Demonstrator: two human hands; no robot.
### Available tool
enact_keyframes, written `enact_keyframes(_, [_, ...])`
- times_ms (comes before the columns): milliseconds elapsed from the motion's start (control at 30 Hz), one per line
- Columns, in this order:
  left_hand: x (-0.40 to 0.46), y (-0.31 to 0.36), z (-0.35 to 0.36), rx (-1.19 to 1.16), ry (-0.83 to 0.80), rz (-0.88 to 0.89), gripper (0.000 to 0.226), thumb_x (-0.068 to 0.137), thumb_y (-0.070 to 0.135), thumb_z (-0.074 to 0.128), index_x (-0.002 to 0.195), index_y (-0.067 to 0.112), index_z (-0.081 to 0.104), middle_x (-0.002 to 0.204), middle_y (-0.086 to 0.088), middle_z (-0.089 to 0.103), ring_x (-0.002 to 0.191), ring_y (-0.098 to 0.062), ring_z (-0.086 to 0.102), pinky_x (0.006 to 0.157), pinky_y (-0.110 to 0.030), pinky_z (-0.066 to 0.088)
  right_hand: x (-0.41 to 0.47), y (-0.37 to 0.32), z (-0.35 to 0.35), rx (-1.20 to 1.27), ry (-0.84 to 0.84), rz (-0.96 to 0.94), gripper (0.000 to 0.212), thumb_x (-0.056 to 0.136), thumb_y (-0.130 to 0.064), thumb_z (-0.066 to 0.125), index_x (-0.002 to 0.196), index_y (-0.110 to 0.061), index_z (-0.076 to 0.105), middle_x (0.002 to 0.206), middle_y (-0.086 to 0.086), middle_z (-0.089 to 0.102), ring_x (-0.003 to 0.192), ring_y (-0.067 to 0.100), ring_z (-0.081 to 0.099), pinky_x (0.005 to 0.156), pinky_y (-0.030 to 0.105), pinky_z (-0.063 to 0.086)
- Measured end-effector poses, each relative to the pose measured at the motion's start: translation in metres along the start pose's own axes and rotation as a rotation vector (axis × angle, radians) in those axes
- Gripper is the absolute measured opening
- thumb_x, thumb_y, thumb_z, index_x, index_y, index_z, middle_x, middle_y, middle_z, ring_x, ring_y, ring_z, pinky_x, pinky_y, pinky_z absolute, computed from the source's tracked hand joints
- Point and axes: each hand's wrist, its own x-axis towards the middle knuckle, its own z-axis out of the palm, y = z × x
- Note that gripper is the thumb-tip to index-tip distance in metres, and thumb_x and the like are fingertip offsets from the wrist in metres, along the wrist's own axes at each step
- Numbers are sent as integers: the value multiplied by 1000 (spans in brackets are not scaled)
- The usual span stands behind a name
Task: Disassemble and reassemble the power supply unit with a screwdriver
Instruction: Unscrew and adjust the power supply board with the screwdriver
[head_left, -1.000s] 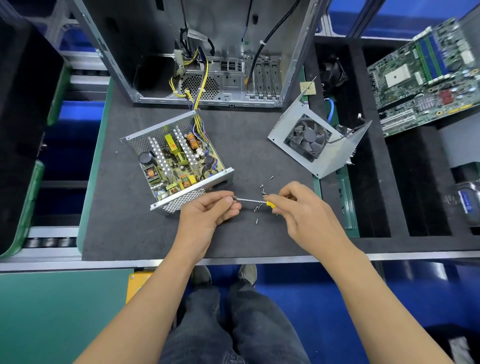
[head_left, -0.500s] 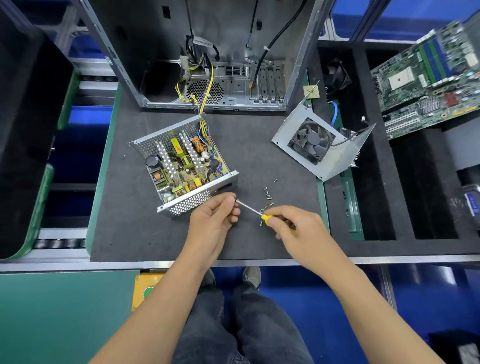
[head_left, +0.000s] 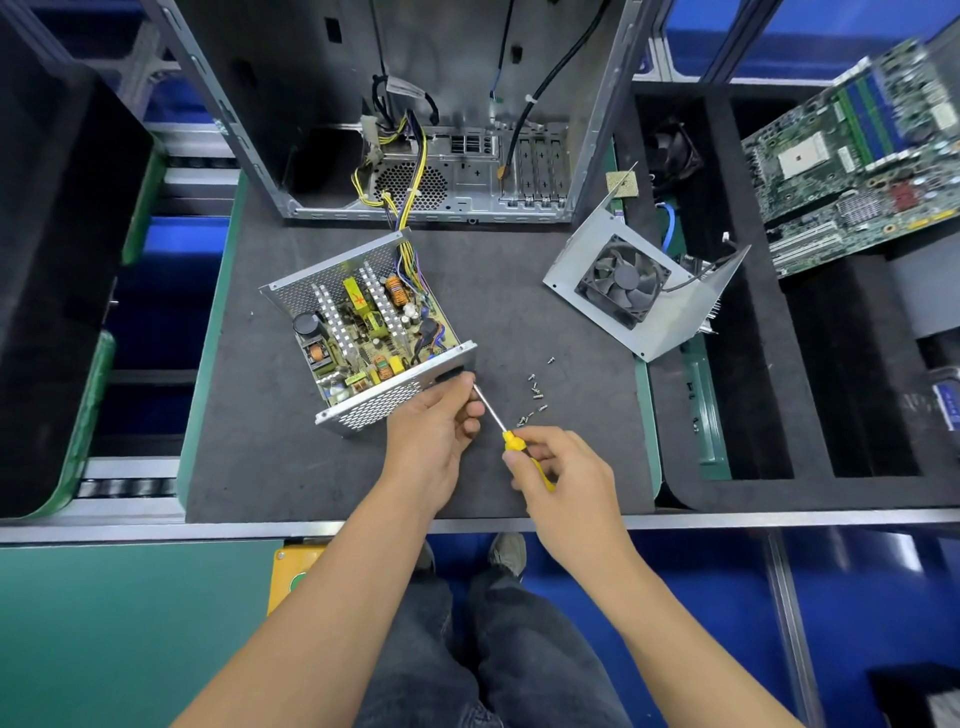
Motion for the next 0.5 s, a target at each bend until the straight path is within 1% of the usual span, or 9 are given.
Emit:
enact_keyframes(200, [-1, 1, 3, -35, 2, -16, 5, 91, 4, 68, 88, 3, 72, 70, -4, 66, 54, -7, 56, 47, -17, 45, 1, 1, 9, 54, 4, 39, 15, 93, -21, 68, 106, -27, 69, 98, -5, 60, 83, 16, 66, 71, 34, 56])
enact_keyframes(333, [-1, 1, 5, -37, 14, -19, 5, 91, 6, 69, 87, 4, 71, 68, -3, 64, 53, -7, 55, 45, -17, 43, 1, 2, 8, 84, 0, 54, 14, 94, -21, 66, 103, -31, 68, 97, -3, 60, 80, 16, 66, 66, 28, 53])
enact_keyframes(500, [-2, 0, 6, -38, 17, -26, 4, 91, 9, 70, 88, 6, 71, 67, -2, 65, 53, -7, 55, 44, -17, 42, 0, 1, 9, 110, 2, 52, 15, 95, -20, 65, 101, -34, 68, 95, -3, 60, 78, 17, 66, 64, 25, 52])
